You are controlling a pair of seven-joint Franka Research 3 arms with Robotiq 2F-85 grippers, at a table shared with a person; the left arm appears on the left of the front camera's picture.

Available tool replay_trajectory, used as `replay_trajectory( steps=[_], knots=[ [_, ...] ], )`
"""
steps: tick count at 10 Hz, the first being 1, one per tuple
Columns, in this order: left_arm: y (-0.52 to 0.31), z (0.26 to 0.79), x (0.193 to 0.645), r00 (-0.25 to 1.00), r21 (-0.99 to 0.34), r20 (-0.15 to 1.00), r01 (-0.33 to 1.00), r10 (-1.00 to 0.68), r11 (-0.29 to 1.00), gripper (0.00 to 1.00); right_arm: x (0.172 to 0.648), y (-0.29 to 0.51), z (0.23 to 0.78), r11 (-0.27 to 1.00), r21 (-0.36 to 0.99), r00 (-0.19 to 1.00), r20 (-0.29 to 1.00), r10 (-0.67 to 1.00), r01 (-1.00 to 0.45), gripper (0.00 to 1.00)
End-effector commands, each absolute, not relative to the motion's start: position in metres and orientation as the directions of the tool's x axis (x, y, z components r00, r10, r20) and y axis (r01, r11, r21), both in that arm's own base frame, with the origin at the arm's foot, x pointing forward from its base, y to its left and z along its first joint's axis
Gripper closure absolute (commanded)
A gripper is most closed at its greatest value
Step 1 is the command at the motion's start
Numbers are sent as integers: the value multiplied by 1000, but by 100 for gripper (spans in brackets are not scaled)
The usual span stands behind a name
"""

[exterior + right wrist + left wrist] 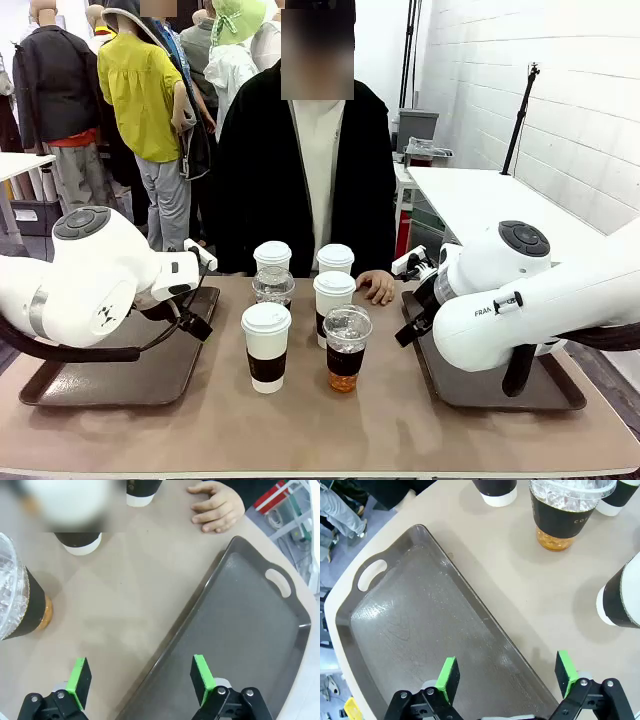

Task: Distribute the coffee onto the tray.
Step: Pick up one iced Americano and place it on the right Handle tray.

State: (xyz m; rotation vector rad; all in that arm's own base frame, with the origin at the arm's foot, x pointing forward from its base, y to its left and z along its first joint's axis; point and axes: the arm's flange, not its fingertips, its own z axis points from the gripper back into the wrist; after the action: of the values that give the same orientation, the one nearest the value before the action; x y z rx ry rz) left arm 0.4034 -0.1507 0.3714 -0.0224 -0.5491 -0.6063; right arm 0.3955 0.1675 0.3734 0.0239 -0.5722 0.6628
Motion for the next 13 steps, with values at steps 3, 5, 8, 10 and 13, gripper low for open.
replay_trajectory(
  steps=[3,5,8,10,13],
  knots=[
    [-151,371,403,684,138,496,547,-535,826,0,395,168,373,794,-157,641,509,575,-588,0],
    [-151,371,403,684,138,496,547,-535,826,0,395,168,373,794,-157,641,509,575,-588,0],
    [-151,371,403,684,138,496,547,-535,826,0,395,168,373,794,-157,641,509,575,-588,0],
    [-151,371,403,684,138,496,547,-535,826,0,395,168,373,794,-157,641,509,575,-588,0],
    [-151,371,403,683,138,496,547,-536,825,0,395,168,373,794,-157,640,509,575,-588,0]
  ],
)
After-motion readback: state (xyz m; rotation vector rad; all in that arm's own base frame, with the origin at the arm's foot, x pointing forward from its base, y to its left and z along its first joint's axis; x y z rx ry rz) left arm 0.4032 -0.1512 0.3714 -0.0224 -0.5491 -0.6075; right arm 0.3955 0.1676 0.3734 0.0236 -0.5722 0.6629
